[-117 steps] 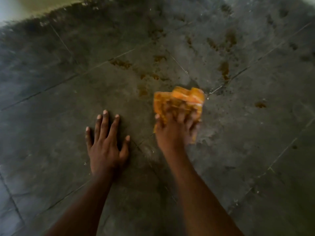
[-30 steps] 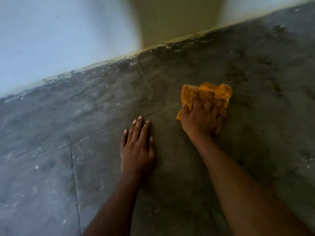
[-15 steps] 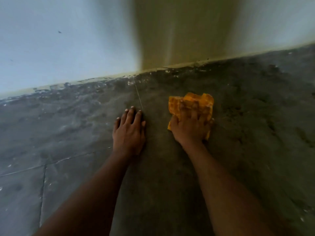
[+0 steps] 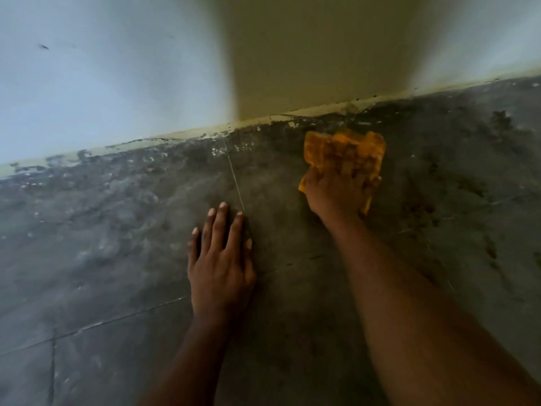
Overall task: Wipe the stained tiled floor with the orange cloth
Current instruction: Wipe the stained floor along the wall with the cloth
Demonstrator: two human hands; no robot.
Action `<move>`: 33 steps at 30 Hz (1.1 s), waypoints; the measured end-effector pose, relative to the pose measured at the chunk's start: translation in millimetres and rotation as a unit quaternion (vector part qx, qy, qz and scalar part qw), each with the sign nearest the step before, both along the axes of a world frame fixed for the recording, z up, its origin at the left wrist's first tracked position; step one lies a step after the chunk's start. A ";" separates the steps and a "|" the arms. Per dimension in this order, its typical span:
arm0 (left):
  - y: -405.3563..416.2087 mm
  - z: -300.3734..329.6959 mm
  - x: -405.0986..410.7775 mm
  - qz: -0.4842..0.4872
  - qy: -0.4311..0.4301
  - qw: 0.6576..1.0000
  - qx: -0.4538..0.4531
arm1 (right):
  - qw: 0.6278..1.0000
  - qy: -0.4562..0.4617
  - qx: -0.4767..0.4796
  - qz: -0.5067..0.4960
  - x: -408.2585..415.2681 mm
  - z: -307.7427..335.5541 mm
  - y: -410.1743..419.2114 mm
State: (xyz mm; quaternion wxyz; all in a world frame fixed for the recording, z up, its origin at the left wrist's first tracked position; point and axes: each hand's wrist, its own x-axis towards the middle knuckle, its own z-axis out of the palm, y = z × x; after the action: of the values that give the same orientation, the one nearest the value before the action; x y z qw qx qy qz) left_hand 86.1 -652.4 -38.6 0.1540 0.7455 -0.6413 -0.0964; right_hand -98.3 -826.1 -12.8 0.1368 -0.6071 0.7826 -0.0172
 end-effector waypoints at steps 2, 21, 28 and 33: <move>1.0 -0.4 0.2 0.004 -0.004 1.000 0.007 | 0.995 0.013 -0.019 0.101 30.1 -5.4 1.2; -2.7 11.3 -5.8 0.027 -0.015 0.999 0.016 | 0.919 0.022 -0.041 0.391 3.7 -0.9 -0.3; -4.1 10.4 -2.9 0.023 -0.007 0.999 0.029 | 1.000 0.001 0.021 0.020 -53.9 5.5 -89.6; -5.1 13.6 -8.9 0.034 -0.018 0.999 0.020 | 0.981 0.037 -0.037 0.188 -10.1 2.8 -35.7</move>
State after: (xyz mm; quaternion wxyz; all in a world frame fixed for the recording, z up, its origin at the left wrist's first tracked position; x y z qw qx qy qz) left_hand 77.2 -657.6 -25.0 0.1307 0.7715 -0.6161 -0.0905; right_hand -108.4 -861.8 -10.0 0.0860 -0.7485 0.6575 0.0018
